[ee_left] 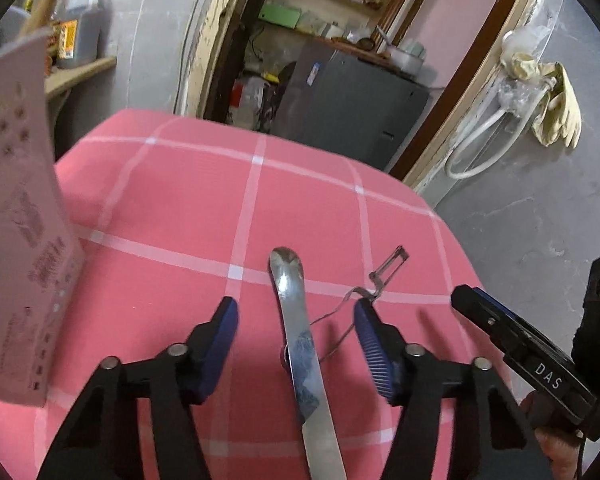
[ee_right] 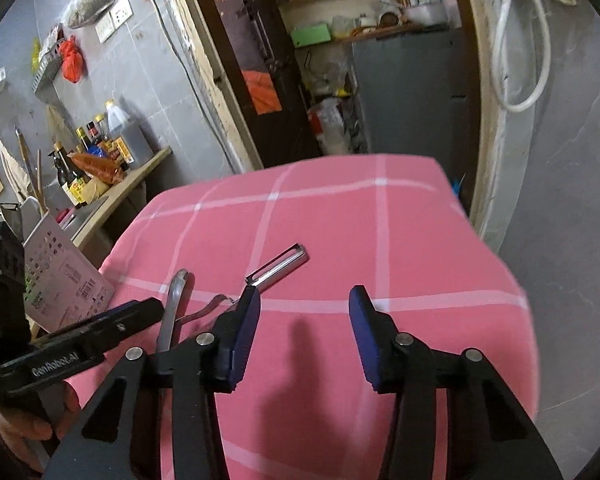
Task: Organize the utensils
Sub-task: 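Grasp the metal knife with the left tool while the right tool grasps the small peeler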
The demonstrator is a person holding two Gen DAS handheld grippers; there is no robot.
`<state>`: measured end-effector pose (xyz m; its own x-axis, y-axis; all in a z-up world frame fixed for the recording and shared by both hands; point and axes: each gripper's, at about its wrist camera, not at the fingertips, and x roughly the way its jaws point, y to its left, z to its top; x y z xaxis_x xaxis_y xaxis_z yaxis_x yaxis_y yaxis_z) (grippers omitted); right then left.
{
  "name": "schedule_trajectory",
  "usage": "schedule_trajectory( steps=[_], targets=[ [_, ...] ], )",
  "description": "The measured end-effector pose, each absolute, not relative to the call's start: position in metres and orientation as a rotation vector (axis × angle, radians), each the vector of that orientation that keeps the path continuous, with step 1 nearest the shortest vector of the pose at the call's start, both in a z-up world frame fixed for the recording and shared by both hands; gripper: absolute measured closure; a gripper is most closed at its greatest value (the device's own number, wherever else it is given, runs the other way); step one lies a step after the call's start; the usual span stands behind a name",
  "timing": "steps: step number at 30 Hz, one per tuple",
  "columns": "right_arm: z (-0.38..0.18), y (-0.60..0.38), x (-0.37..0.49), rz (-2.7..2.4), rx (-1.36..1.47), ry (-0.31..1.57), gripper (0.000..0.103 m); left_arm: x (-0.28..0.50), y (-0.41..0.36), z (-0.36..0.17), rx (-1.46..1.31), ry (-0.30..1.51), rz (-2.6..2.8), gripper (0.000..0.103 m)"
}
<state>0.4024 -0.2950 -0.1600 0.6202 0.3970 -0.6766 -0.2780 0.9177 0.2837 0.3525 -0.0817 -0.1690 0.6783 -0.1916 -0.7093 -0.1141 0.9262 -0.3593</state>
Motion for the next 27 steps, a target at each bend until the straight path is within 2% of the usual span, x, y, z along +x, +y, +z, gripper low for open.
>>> schedule_trajectory(
  steps=[2, 8, 12, 16, 27],
  targets=[
    [-0.167, -0.290, 0.407, 0.399, 0.162, 0.836, 0.065, 0.357, -0.081, -0.174, -0.401, 0.848, -0.055, 0.057],
    [-0.182, -0.282, 0.424, 0.421, 0.204, 0.910, 0.065, 0.370, -0.082, -0.178, -0.415, 0.871, -0.083, 0.070],
    [-0.186, -0.279, 0.431, 0.437, 0.214, 0.933, 0.065, 0.381, -0.087, -0.177, -0.345, 0.902, -0.103, 0.074],
    [-0.190, -0.266, 0.441, 0.439, 0.204, 0.968, 0.065, 0.390, -0.089, -0.175, -0.309, 0.933, -0.097, 0.084],
    [-0.189, -0.227, 0.456, 0.346, 0.167, 1.044, 0.065, 0.384, -0.080, -0.174, -0.342, 0.944, -0.091, 0.087]
  ],
)
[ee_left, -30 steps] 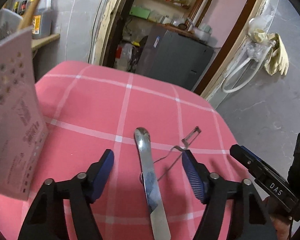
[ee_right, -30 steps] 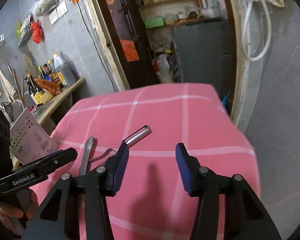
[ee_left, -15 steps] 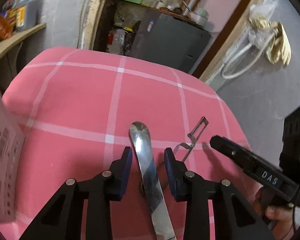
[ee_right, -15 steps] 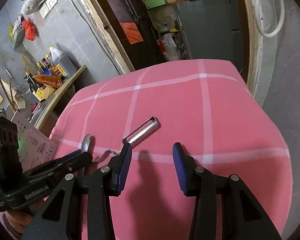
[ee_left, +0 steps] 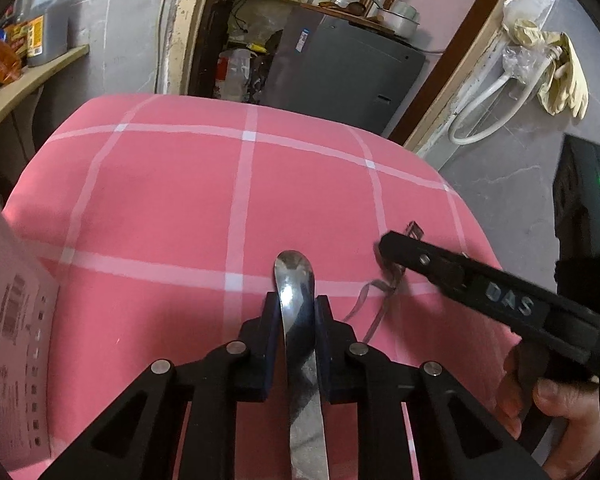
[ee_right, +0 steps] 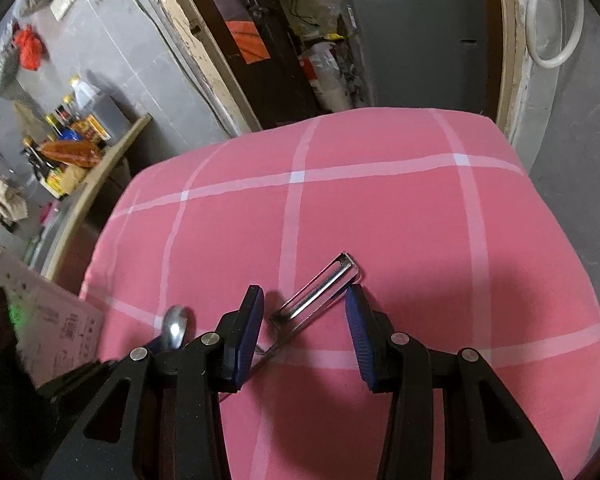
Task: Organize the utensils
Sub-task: 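Grasp the metal knife with the left tool while the right tool grasps the small peeler, then lift the knife and peeler and carry both over the white caddy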
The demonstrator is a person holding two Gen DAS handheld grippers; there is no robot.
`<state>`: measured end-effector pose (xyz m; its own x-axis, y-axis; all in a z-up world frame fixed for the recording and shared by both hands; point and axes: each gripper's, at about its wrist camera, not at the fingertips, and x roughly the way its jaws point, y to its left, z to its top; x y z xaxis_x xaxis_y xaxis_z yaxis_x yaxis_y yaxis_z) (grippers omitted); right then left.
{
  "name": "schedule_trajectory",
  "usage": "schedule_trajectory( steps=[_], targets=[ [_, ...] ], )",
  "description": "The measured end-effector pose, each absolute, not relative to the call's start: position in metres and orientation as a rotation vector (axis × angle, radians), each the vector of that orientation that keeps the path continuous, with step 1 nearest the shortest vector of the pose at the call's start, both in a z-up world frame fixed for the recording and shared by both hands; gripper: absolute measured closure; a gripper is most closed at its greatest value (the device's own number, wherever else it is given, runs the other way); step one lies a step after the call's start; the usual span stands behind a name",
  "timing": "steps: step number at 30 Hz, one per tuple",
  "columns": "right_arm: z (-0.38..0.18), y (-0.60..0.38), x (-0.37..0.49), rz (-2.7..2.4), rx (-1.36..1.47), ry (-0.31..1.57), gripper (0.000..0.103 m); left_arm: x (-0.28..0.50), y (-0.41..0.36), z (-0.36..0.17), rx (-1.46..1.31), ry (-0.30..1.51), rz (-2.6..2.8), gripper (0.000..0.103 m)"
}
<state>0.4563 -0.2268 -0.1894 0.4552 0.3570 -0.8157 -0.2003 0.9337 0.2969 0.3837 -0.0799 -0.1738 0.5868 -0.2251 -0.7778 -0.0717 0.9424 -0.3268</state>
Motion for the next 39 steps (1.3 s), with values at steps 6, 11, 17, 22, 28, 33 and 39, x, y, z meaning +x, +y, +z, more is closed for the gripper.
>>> schedule_trajectory(
  steps=[6, 11, 17, 22, 28, 33, 39],
  targets=[
    [-0.185, -0.206, 0.453, 0.318, 0.002, 1.058, 0.069, 0.371, -0.075, -0.174, -0.357, 0.962, -0.078, 0.087],
    [-0.179, -0.208, 0.442, 0.367, -0.040, 1.082, 0.076, 0.358, -0.073, -0.174, -0.356, 0.999, -0.075, 0.087],
    [-0.174, -0.217, 0.410, 0.456, -0.122, 1.133, 0.080, 0.340, -0.069, -0.174, -0.356, 1.064, -0.073, 0.099],
    [-0.172, -0.223, 0.394, 0.490, -0.127, 1.186, 0.080, 0.329, -0.066, -0.175, -0.379, 1.113, -0.123, 0.099],
    [-0.169, -0.223, 0.403, 0.457, -0.058, 1.239, 0.080, 0.335, -0.059, -0.178, -0.431, 1.159, -0.147, 0.098],
    [-0.172, -0.234, 0.409, 0.398, 0.070, 1.285, 0.079, 0.333, -0.061, -0.178, -0.428, 1.176, -0.150, 0.099],
    [-0.174, -0.234, 0.403, 0.324, 0.074, 1.272, 0.087, 0.328, -0.073, -0.174, -0.391, 1.148, -0.136, 0.100]
  ],
)
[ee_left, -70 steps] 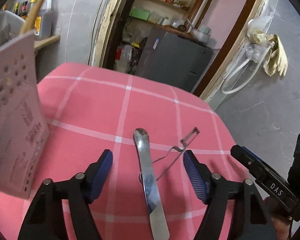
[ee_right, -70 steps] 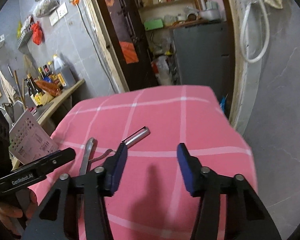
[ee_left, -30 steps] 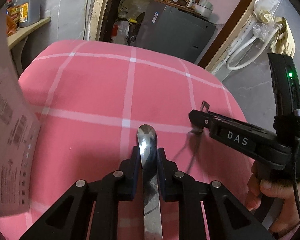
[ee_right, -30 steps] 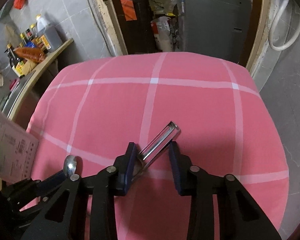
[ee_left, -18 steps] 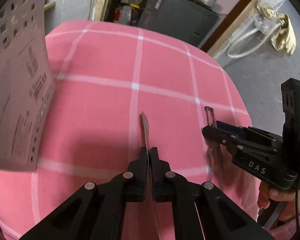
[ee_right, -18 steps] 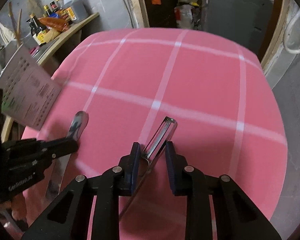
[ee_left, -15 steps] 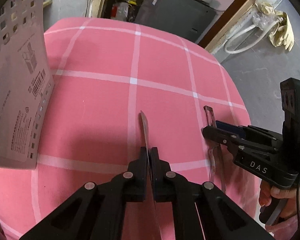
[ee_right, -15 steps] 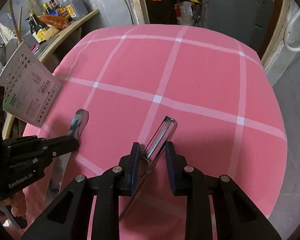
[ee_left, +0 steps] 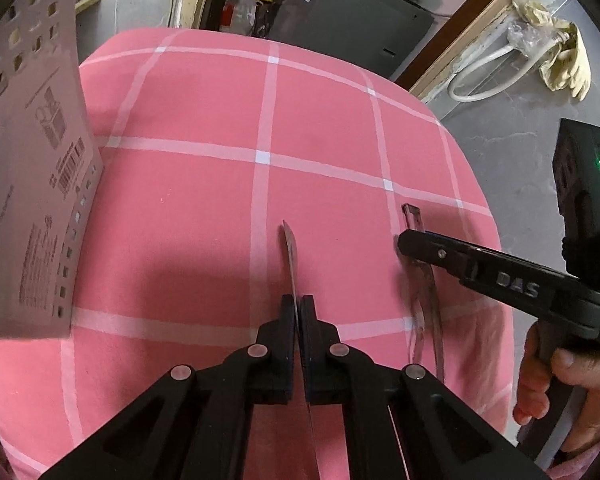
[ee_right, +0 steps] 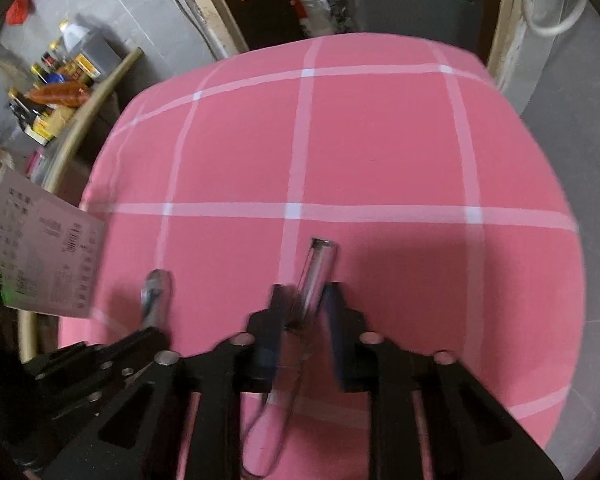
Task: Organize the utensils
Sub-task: 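Lift the knife and peeler and carry both over the white caddy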
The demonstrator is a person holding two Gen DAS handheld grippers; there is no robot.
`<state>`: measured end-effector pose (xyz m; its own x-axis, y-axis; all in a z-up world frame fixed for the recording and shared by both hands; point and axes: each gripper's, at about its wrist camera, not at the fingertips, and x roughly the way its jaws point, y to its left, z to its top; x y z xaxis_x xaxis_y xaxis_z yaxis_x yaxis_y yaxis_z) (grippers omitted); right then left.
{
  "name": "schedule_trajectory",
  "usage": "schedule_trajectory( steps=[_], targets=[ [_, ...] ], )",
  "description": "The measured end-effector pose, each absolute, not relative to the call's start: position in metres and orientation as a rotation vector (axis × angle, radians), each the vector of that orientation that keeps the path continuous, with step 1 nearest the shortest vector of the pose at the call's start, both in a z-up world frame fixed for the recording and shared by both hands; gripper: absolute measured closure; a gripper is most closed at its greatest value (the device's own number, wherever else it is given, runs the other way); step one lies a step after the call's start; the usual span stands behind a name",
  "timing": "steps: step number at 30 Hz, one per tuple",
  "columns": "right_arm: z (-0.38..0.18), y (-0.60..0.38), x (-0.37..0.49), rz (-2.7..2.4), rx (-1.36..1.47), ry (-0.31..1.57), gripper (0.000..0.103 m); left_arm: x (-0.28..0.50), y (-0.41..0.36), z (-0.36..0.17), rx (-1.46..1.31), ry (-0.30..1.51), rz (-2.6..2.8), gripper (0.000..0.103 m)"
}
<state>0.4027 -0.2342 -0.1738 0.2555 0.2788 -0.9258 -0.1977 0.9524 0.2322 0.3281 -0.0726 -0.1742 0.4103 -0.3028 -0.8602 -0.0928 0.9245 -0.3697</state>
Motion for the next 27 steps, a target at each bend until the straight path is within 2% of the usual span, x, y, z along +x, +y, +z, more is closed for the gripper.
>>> schedule_trajectory(
  steps=[7, 18, 27],
  targets=[
    [-0.164, -0.275, 0.373, 0.360, 0.312, 1.173, 0.093, 0.300, -0.073, -0.148, -0.377, 1.026, -0.163, 0.101],
    [-0.062, -0.283, 0.308, 0.451, 0.308, 0.797, 0.093, 0.247, -0.049, -0.067, -0.375, 0.748, -0.235, 0.101],
    [0.027, -0.214, 0.295, 0.645, 0.319, 0.455, 0.093, 0.231, 0.004, 0.010, -0.334, 0.596, -0.191, 0.101]
  ],
)
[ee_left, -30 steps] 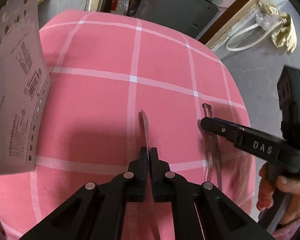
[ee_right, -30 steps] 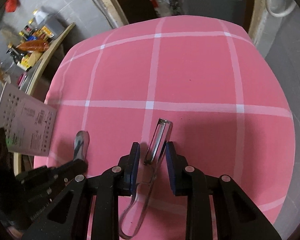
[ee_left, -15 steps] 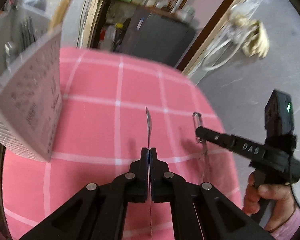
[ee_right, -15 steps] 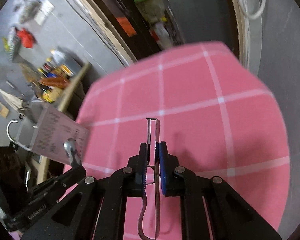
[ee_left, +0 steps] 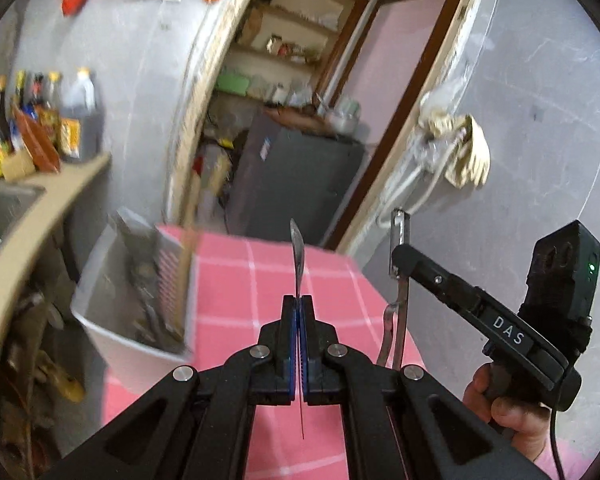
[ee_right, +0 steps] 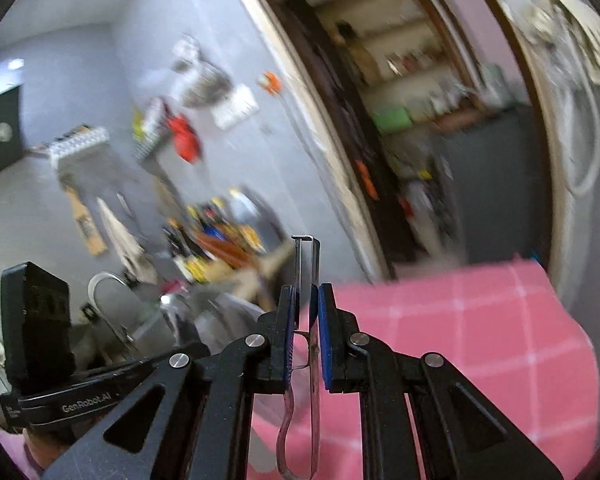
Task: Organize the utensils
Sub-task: 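Lift the knife and peeler and carry both over the white caddy, then lower the knife into the caddy with the left tool while the right tool lowers the peeler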
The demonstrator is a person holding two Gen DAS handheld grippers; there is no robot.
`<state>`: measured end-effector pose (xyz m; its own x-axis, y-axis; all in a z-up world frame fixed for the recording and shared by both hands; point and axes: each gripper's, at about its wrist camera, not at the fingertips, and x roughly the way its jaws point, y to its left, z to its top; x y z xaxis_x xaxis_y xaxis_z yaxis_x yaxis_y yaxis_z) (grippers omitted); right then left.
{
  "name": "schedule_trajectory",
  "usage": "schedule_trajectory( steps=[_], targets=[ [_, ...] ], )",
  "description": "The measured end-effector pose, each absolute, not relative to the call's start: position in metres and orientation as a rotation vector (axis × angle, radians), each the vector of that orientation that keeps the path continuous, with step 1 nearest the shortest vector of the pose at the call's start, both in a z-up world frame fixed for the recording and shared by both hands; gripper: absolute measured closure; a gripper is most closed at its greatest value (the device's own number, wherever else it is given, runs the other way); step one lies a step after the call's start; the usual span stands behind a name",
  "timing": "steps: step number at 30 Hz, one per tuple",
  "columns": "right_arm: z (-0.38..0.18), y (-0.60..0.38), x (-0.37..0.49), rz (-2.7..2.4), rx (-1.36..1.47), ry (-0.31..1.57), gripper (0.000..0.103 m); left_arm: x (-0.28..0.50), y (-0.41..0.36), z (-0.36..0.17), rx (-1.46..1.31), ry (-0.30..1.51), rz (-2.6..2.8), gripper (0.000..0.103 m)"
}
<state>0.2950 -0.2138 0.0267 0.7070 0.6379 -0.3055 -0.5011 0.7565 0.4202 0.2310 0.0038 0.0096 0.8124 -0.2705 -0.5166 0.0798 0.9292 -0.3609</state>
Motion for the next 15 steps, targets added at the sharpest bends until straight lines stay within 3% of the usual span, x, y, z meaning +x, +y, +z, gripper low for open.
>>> schedule_trajectory(
  steps=[7, 15],
  targets=[
    [0.062, -0.158, 0.305, 0.767, 0.387, 0.306, 0.093, 0.228, 0.053, 0.055, -0.312, 0.508, -0.098, 0.101],
    [0.047, -0.111, 0.311, 0.823, 0.426, 0.244, 0.093, 0.235, 0.087, 0.059, -0.265, 0.442, 0.026, 0.101]
  ],
)
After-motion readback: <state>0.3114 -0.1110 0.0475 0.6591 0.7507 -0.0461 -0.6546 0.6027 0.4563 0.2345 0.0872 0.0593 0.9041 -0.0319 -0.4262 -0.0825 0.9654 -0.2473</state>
